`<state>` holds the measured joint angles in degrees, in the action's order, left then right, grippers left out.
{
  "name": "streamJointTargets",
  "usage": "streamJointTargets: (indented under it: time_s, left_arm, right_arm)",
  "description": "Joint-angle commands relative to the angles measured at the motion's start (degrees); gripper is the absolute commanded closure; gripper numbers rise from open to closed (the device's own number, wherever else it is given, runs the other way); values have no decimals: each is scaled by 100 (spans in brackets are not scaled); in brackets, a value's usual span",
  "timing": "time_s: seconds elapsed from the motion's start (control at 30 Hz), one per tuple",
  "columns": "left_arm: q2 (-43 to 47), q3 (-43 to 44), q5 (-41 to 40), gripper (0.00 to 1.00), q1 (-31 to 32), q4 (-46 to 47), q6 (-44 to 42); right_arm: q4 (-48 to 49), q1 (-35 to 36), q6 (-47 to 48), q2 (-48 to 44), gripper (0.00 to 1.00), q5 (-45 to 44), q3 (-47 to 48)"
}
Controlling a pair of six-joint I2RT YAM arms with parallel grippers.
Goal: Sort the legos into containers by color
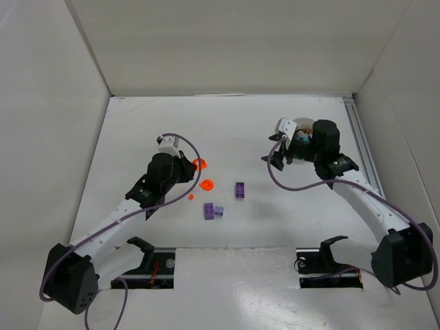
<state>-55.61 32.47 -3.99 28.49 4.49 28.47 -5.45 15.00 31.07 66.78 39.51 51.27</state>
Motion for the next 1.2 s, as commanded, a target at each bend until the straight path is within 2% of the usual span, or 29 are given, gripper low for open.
streamJointTargets:
  time_s: [0.0,0.1,0.2,0.3,0.47,0.53,0.63,0.8,0.9,1.0,1.03,1.1,1.17]
  left_arm:
    - [147,-39,1258,100,69,1026,-482]
    - [95,57,1340,100,340,1221,-544]
    - [-45,320,867,100,832,1116,-667]
    - [-151,427,593,100,1316,1063,-667]
    - [-204,541,92,100,1939,1115,-606]
    - [-204,541,-58,100,2072,1115,-545]
    - [-204,594,-120,100,2152,1168,-544]
    - [-204,594,-401,100,2205,1361,-483]
    - [-204,541,-348,100,2257,1501,-483]
    - [-152,541,-348,100,2257,1555,-483]
    - [-151,541,-270,100,2257,1555,-535]
    - [-90,541,-269,100,2310,1555,-535]
    - [-37,489,-269,100,2310,1660,-535]
  right_arm:
    - [721,476,-171,203,23,1401,32]
    - [852,1117,-391,475,25,1088,182]
    - [941,1759,-514,555,25,692,418]
    - [994,2225,-645,660,25,-178,551]
    - [994,2446,-839,660,27,-1120,551]
    - [994,2446,-909,608,28,-1121,490]
    - [994,2499,-962,608,37,-1121,437]
    - [879,2551,-962,546,40,-963,375]
    - [809,2551,-962,546,46,-962,314]
    - [809,2551,-962,546,60,-962,314]
    - [809,2603,-962,546,69,-962,314]
    - [809,2604,-910,546,75,-1024,314]
    - [756,2604,-910,546,86,-1024,367]
